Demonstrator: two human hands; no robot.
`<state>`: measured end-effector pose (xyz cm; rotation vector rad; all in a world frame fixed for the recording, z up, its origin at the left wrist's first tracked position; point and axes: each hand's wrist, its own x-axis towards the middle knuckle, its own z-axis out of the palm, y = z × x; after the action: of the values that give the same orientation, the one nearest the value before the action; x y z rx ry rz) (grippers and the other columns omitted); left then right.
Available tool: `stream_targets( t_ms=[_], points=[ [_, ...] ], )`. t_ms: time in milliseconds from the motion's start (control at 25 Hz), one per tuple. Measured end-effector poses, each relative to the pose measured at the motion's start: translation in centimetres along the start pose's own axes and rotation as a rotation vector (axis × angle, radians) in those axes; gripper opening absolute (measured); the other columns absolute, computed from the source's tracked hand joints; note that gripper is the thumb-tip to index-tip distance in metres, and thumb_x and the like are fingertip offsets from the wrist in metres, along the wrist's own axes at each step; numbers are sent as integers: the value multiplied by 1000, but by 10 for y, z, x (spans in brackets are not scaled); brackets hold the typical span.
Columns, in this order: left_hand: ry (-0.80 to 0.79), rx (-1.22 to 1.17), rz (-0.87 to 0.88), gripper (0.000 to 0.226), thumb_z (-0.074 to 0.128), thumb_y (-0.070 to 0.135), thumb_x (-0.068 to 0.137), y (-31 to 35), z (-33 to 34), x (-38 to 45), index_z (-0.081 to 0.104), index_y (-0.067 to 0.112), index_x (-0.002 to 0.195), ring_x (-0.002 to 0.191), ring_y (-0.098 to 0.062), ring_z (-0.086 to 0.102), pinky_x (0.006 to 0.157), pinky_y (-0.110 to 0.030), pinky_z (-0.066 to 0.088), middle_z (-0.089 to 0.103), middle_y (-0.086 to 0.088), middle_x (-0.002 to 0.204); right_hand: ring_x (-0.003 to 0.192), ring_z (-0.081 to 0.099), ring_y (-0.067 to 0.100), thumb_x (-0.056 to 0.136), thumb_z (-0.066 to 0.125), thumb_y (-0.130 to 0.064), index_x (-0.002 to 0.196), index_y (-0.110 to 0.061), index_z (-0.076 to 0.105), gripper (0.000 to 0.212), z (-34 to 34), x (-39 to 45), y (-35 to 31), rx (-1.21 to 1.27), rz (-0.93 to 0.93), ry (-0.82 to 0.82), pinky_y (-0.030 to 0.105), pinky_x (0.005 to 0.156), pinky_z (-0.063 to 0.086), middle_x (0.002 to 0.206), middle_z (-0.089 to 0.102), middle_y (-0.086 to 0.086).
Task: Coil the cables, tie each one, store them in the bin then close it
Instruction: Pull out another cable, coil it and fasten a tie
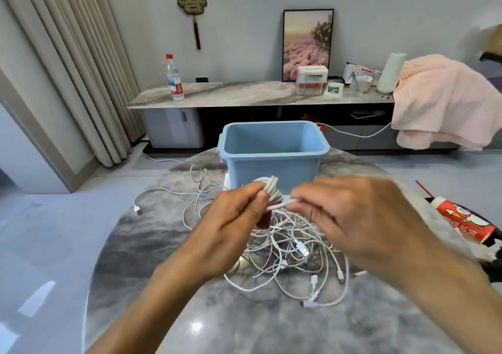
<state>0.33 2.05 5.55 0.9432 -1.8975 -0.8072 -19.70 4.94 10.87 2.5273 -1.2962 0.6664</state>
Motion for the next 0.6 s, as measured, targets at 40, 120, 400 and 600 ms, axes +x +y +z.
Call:
stream_targets(
  t_ms=[40,120,400,600],
  points=[
    [-46,-119,-46,36,42,30,99,5,1,-1,60,2,86,64,-16,49,60,-33,40,55,-3,68,56,59,21,97,46,-50,77,-23,62,37,2,-1,16,-18,-5,37,34,44,45,63,58,-9],
    [-118,-358,-146,35,44,28,96,14,5,-1,63,0,86,61,-17,46,55,-27,38,51,-8,67,50,48,18,97,43,-58,66,-22,51,48,13,-4,37,19,9,94,32,42,37,55,41,-11],
    [-47,-1096,-371,29,53,33,89,27,1,-3,65,10,75,50,-13,42,75,-30,50,40,1,58,49,49,11,96,27,-68,64,-23,50,60,74,-11,42,500,265,91,34,49,39,52,50,-7],
    [183,-1341,-421,15,48,21,94,21,-1,3,59,11,90,67,-13,58,106,-42,36,52,1,70,57,49,5,101,35,-51,75,-31,49,36,92,-14,-3,705,359,-126,32,57,40,61,53,-14]
  ],
)
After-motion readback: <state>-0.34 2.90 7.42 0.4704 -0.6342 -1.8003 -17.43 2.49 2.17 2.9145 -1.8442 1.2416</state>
